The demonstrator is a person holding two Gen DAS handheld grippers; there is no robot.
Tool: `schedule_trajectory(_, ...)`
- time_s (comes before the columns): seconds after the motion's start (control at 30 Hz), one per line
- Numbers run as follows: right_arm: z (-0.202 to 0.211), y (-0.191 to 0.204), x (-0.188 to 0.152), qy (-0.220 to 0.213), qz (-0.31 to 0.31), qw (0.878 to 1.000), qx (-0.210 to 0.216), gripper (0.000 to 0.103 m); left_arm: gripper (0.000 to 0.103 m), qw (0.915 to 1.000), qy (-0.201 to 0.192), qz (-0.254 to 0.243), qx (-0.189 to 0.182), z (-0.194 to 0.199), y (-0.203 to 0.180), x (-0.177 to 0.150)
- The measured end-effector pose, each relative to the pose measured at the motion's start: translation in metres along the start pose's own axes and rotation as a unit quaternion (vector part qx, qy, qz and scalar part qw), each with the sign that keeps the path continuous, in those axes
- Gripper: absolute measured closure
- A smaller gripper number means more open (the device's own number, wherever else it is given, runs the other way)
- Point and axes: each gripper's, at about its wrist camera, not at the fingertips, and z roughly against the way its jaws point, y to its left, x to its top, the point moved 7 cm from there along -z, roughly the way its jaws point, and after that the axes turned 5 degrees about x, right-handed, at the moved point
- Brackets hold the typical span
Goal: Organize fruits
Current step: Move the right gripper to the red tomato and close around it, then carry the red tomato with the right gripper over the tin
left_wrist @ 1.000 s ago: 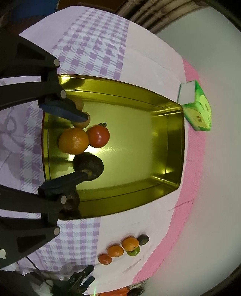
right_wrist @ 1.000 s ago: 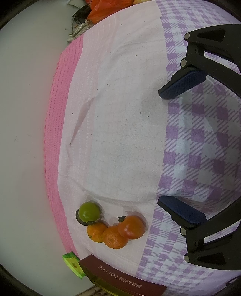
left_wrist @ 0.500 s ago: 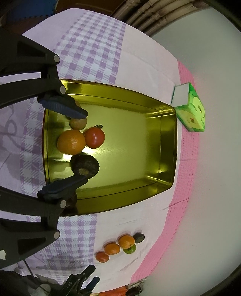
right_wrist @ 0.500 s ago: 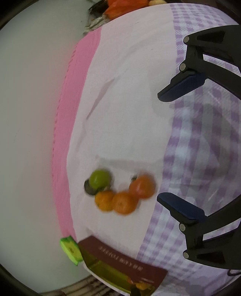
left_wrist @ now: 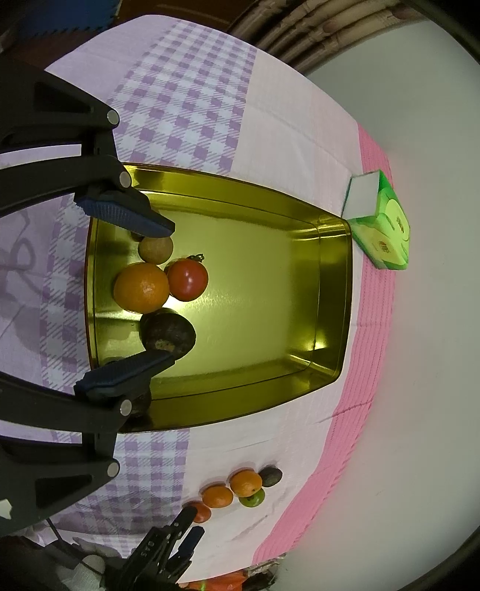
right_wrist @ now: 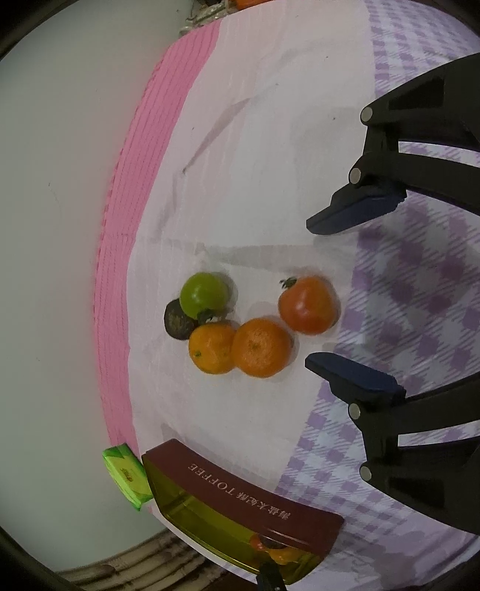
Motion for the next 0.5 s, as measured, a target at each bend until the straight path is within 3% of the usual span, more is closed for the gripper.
schedule_trajectory(0.1,-0.007,0.005,0.002,0.002,0.007,1.0,-0.004,0.037,0.044,1.0,0.003,0.004,-0.001,-0.001,0.002,0.0)
schedule_trajectory(0.3,-0.017,0.005,0.001,0.008,0.006,1.0,-0.013,0.047,0.044,0.9999,0.001,0.012,-0.004,0.0,0.006,0.001)
schedule_trajectory(0.37,-0.02,0.007,0.0,0.011,0.003,1.0,-0.007,0.059,0.044,0.9999,0.0,0.015,-0.003,0.001,0.008,0.002)
schedule_trajectory(0.5,-0.023,0.008,-0.001,0.013,0.005,1.0,-0.013,0.065,0.037,0.9997,0.0,0.025,-0.002,0.002,0.012,0.003)
